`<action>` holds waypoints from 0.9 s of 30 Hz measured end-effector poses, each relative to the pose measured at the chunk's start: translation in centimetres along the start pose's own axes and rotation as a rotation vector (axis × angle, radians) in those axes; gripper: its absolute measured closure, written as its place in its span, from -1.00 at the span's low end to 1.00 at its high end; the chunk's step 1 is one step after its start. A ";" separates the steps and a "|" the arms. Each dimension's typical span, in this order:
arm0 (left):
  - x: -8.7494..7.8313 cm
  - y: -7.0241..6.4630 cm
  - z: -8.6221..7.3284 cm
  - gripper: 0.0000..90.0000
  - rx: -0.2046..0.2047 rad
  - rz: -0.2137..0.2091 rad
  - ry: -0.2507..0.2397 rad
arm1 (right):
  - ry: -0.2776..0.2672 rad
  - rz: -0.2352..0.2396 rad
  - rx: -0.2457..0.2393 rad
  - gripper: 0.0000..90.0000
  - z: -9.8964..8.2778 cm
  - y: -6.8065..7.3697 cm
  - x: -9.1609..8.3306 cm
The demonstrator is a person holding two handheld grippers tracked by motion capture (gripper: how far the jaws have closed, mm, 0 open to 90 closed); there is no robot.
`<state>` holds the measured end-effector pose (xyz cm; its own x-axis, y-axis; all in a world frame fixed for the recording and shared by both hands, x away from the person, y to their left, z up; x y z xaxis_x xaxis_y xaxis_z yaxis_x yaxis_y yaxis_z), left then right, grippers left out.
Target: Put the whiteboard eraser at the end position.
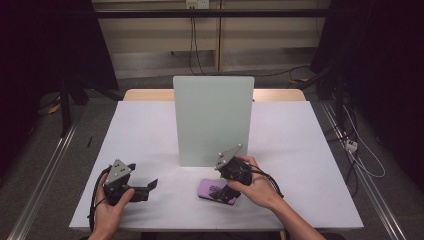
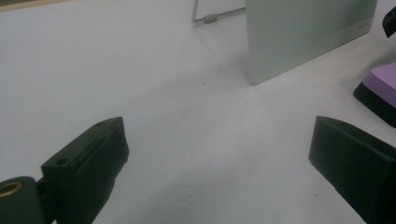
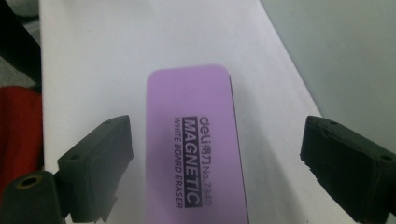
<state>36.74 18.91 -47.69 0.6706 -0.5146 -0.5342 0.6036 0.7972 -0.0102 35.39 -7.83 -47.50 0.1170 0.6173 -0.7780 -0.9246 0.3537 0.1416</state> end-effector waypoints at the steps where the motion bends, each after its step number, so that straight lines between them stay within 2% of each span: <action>1: 0.0 0.0 0.0 -0.90 -0.001 -0.003 0.001 | -0.009 0.009 0.001 -0.80 0.0 0.0 -0.1; 2: 0.0 0.0 0.0 -0.90 -0.001 -0.003 0.003 | -0.021 0.007 0.006 -0.79 0.1 -0.1 -0.2; 4: 0.0 -0.1 0.0 -0.90 -0.009 -0.007 -0.003 | -0.041 -0.025 0.029 -0.77 0.2 -0.4 -0.5; 6: 0.0 -0.1 0.0 -0.90 -0.012 -0.007 -0.005 | -0.093 -0.050 0.072 -0.70 0.4 -0.6 -0.9; 8: 0.0 -0.1 0.0 -0.90 -0.021 -0.008 -0.002 | -0.123 -0.064 0.085 -0.74 0.4 -0.9 -1.3; 11: 0.0 0.0 0.0 -0.90 -0.025 -0.003 -0.001 | -0.152 -0.116 0.114 -0.77 0.1 -1.3 -1.8; 13: 0.0 0.1 0.0 -0.90 -0.025 -0.001 -0.001 | -0.182 -0.125 0.147 -0.77 -0.2 -1.4 -2.2; 15: 0.0 0.1 0.0 -0.90 -0.027 0.003 -0.003 | -0.203 -0.141 0.177 -0.78 -0.6 -1.6 -2.7; 19: 0.1 0.0 0.0 -0.90 -0.019 0.002 -0.001 | -0.243 -0.208 0.233 -0.80 -1.8 -2.3 -4.0; 24: 0.2 -0.1 0.1 -0.90 -0.017 -0.003 0.001 | -0.293 -0.294 0.277 -0.83 -3.4 -3.1 -5.4; 27: 0.2 -0.1 0.0 -0.90 -0.019 -0.001 0.002 | -0.316 -0.324 0.314 -0.83 -4.5 -3.4 -6.1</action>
<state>36.83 18.73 -47.76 0.6692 -0.5145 -0.5362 0.5956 0.8029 -0.0270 36.18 -15.90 -46.00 0.5259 0.6059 -0.5970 -0.6760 0.7237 0.1391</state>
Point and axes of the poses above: each handheld gripper's, and its own axes: x roughly forward along the jaws, z roughly out of its top, y roughly to its left, the point moved 7 cm from there along x, roughly forward along the jaws, and after that the axes turned 3 degrees about z, right-handed, at the moved point
